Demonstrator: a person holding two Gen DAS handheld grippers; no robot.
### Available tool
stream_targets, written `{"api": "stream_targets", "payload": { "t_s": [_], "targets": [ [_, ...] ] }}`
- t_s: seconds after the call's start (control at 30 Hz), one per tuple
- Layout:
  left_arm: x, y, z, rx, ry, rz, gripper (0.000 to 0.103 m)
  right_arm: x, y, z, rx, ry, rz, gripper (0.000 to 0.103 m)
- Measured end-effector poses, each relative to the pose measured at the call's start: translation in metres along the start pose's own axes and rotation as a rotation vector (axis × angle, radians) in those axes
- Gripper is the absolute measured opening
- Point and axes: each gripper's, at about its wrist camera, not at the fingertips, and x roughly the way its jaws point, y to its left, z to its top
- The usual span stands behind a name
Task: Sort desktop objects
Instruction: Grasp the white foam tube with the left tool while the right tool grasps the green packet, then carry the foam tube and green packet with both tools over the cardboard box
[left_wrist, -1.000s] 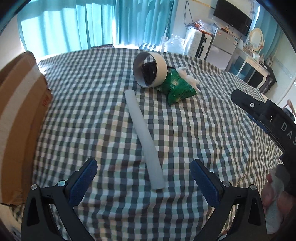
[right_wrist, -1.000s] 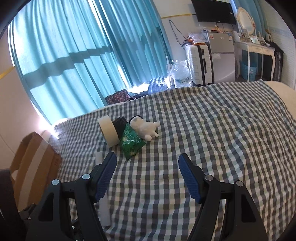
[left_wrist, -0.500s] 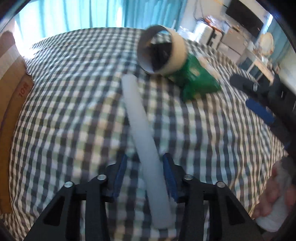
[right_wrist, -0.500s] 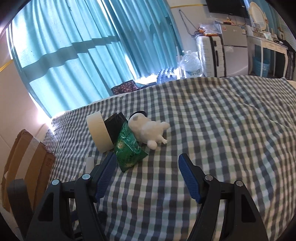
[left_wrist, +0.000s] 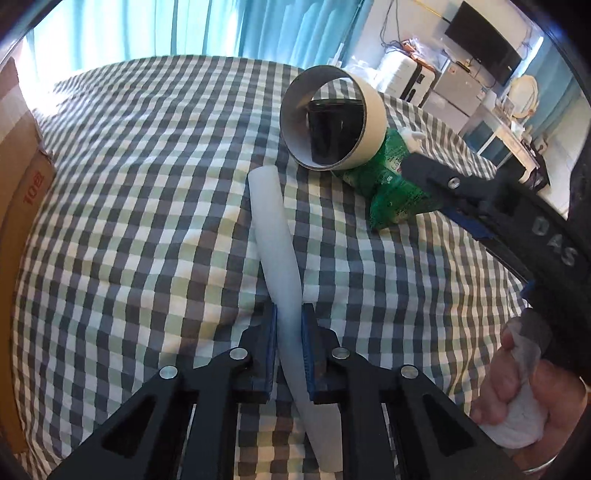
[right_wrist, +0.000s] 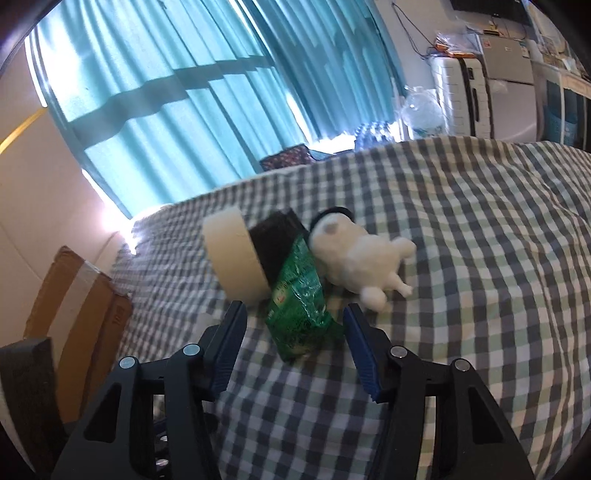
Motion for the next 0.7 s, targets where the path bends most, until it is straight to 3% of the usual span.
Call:
{"api": "stream_targets", "payload": {
  "t_s": [0.1, 0.17, 0.2, 0.23, 0.33, 0.7],
  "targets": [
    [0.004, -0.001, 0.002, -0.007, -0.001, -0.008, 0.028, 0.005, -0.001, -0.001, 0.01, 0.015, -0.014, 0.053],
    [0.007, -0.007, 0.001, 0.012, -0.024, 0.005, 0.029, 0.011, -0.004, -0.001, 0.018, 0.027, -0.022, 0.053],
    [0.007, -0.01, 0.001, 0.031, -0.042, 0.01, 0.022, 0.014, -0.004, -0.001, 0.019, 0.029, -0.03, 0.05],
    [0.006, -0.012, 0.001, 0.048, -0.052, 0.004, 0.014, 0.018, -0.004, -0.001, 0.016, 0.032, -0.037, 0.04],
    [0.003, -0.008, 0.0, 0.046, -0.057, -0.02, 0.011, 0.022, 0.001, 0.0, 0.002, 0.02, -0.024, 0.022],
    [-0.049, 0.006, -0.011, 0.078, -0.085, -0.052, 0.009, -0.019, 0.021, -0.014, -0.05, 0.013, -0.128, 0.018]
  ]
}}
